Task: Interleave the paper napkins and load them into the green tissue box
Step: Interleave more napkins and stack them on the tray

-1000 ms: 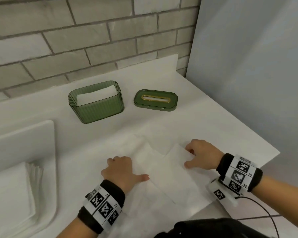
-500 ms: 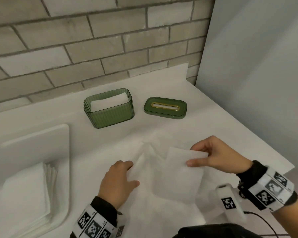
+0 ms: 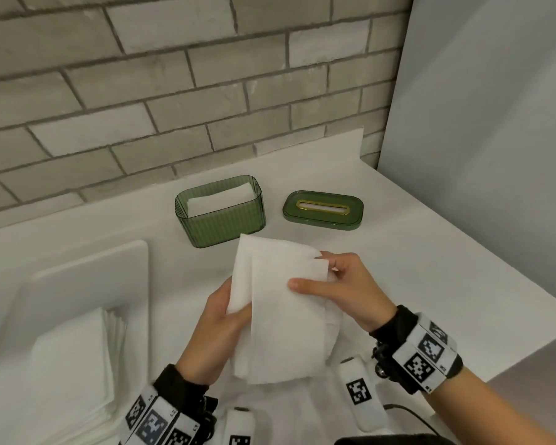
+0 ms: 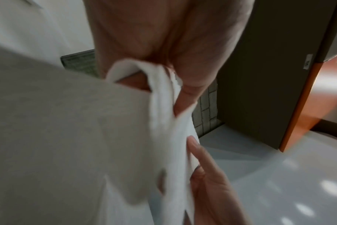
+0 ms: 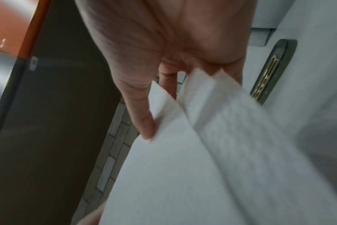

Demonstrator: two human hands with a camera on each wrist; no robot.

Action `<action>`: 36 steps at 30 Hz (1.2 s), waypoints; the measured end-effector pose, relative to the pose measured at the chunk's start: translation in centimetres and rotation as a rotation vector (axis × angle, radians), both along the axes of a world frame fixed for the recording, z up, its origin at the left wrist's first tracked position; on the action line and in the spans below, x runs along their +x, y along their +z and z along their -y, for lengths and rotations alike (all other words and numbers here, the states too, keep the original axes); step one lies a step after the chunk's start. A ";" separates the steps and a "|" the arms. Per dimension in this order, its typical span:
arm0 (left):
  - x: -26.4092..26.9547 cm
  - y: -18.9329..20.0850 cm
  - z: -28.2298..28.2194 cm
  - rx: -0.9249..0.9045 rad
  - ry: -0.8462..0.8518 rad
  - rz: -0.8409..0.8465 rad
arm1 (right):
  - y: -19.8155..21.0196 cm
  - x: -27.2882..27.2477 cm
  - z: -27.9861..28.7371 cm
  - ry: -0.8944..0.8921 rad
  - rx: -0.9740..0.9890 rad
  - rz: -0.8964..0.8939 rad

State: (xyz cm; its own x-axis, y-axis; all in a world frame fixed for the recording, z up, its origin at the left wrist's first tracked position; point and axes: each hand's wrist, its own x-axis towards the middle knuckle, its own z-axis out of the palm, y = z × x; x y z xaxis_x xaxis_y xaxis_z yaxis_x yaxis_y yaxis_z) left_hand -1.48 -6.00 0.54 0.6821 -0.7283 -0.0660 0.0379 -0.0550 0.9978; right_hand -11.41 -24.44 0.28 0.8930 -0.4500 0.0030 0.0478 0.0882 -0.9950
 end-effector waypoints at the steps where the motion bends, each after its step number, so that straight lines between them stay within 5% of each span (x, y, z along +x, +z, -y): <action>1: 0.0 -0.2 0.0 -0.001 0.011 -0.023 | 0.0 0.3 -0.1 -0.032 0.007 -0.007; 5: -0.3 0.1 0.3 0.004 0.025 -0.207 | -0.3 1.5 -0.5 -0.124 -0.031 -0.040; 11: 0.0 -0.9 0.2 -0.043 0.156 -0.117 | 0.3 3.2 -0.8 -0.017 -0.056 -0.023; 17: 1.3 -1.9 -1.4 -0.167 0.237 -0.294 | 0.8 3.5 1.6 0.031 0.176 -0.068; 29: 1.2 -3.1 -1.7 -0.200 0.227 -0.449 | 1.3 5.2 0.5 0.062 -0.150 0.011; 36: 1.2 -3.5 -2.3 -0.209 0.205 -0.477 | 2.8 6.1 -0.4 -0.106 -0.191 0.176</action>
